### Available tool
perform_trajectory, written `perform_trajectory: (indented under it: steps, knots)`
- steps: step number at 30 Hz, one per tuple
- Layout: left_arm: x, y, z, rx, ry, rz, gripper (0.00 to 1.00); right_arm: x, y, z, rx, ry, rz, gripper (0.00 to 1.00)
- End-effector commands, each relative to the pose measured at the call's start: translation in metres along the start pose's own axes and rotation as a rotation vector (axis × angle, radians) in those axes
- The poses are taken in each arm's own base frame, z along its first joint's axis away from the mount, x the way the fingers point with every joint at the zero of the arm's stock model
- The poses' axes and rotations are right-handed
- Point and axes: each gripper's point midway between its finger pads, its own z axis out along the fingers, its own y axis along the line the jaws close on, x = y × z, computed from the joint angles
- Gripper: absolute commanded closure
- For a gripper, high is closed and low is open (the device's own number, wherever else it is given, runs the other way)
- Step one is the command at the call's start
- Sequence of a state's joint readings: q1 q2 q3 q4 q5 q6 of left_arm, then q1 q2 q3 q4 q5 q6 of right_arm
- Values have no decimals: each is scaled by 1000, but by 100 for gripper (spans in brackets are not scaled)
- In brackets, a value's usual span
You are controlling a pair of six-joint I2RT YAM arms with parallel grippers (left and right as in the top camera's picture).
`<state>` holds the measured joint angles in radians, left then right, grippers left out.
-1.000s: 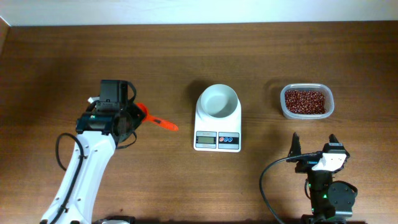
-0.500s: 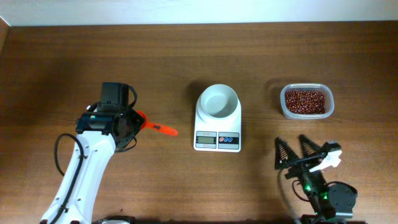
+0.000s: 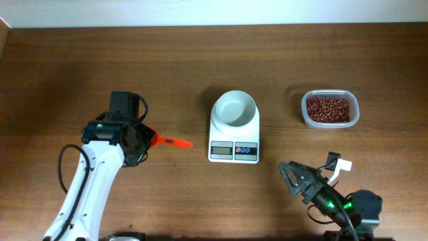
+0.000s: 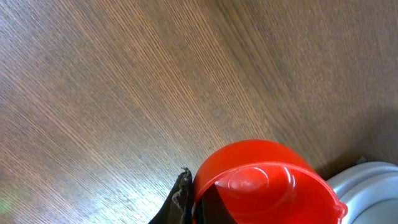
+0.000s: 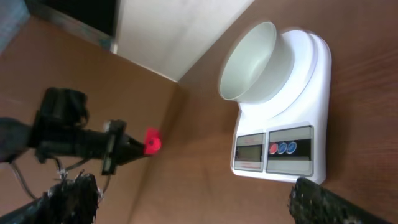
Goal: Scoop and weigh 50g on scale
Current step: 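Lift the scoop with the left gripper toward the approaching right gripper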
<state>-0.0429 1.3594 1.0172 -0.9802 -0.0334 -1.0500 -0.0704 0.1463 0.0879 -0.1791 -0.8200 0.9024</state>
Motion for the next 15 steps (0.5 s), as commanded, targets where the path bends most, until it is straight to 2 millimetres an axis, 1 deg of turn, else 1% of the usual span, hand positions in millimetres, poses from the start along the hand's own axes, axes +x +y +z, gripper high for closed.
perform_trajectory:
  steps: [1, 4, 7, 8, 11, 12, 13, 15]
  knots:
    - [8, -5, -3, 33, 43, -15, 100, -22, 28, -1, 53, 40, -65, 1]
    - [14, -7, -3, 47, 77, -15, 100, -30, 37, 2, 138, 148, -41, 1]
    - [23, -11, -4, 73, 132, -15, 100, -28, 63, 11, 69, 296, -20, 1]
    - [27, -13, -5, 83, 156, -16, 100, -22, 65, 16, 57, 342, -12, 1]
    - [47, -11, -8, 64, 229, -58, 100, 11, 62, 31, 75, 479, -20, 1]
    - [54, -13, -8, 63, 246, -46, 100, 20, 61, 37, 89, 510, -36, 1]
    - [61, -15, -9, 67, 260, -26, 100, 30, 63, 43, 91, 540, -62, 1]
    - [76, -20, -11, 67, 282, -14, 100, 41, 71, 57, 84, 555, -83, 0]
